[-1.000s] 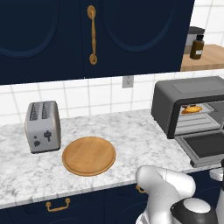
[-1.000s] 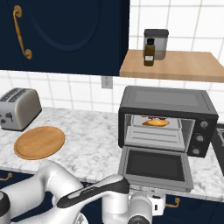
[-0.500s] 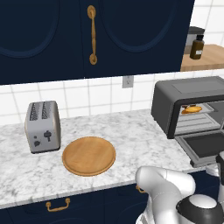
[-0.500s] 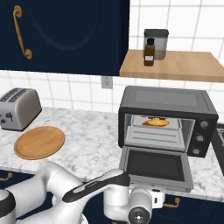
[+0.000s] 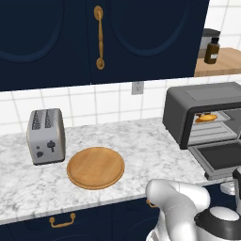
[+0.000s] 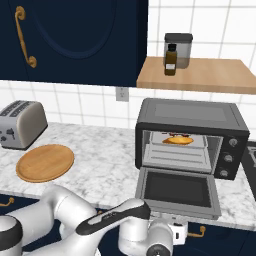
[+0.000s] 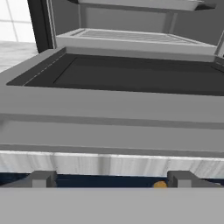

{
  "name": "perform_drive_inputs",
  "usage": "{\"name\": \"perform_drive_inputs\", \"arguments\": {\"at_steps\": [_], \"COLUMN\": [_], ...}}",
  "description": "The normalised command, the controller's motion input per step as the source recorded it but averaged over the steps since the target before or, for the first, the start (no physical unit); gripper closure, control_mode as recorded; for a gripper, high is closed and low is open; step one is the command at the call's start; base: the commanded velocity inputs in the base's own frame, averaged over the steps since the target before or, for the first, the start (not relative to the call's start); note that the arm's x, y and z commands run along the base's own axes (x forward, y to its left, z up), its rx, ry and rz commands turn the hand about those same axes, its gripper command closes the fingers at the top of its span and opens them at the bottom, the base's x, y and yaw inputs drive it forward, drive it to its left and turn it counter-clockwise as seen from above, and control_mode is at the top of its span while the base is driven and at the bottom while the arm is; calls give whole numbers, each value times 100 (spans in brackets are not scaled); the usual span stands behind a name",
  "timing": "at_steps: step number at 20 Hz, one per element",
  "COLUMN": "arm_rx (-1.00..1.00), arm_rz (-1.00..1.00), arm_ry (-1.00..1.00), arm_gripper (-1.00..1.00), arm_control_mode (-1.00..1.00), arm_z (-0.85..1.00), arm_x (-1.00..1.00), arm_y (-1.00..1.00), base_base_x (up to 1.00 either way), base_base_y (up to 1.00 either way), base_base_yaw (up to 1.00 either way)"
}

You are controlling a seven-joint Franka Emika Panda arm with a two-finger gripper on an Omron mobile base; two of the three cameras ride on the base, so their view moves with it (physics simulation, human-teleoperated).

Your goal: Pick up the kebab skewer and baguette bread, and place them inside the toaster oven. Close the toaster oven door and start by setting the timer.

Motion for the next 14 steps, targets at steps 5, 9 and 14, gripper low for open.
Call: {"name": "perform_drive_inputs", "arguments": {"at_steps": [5, 9, 14], "arm_rx": [0, 0, 0], "arm_rz": [0, 0, 0], "arm_ry": [0, 0, 0], "arm_gripper": [-100, -100, -100], "arm_control_mode": [-100, -100, -100], "arm_z": [0, 0, -4], "arm_x": [24, 20, 5], "arm_y": [0, 0, 0], "base_base_x": [0, 0, 0], "base_base_y": [0, 0, 0], "base_base_yaw": [0, 0, 0]}}
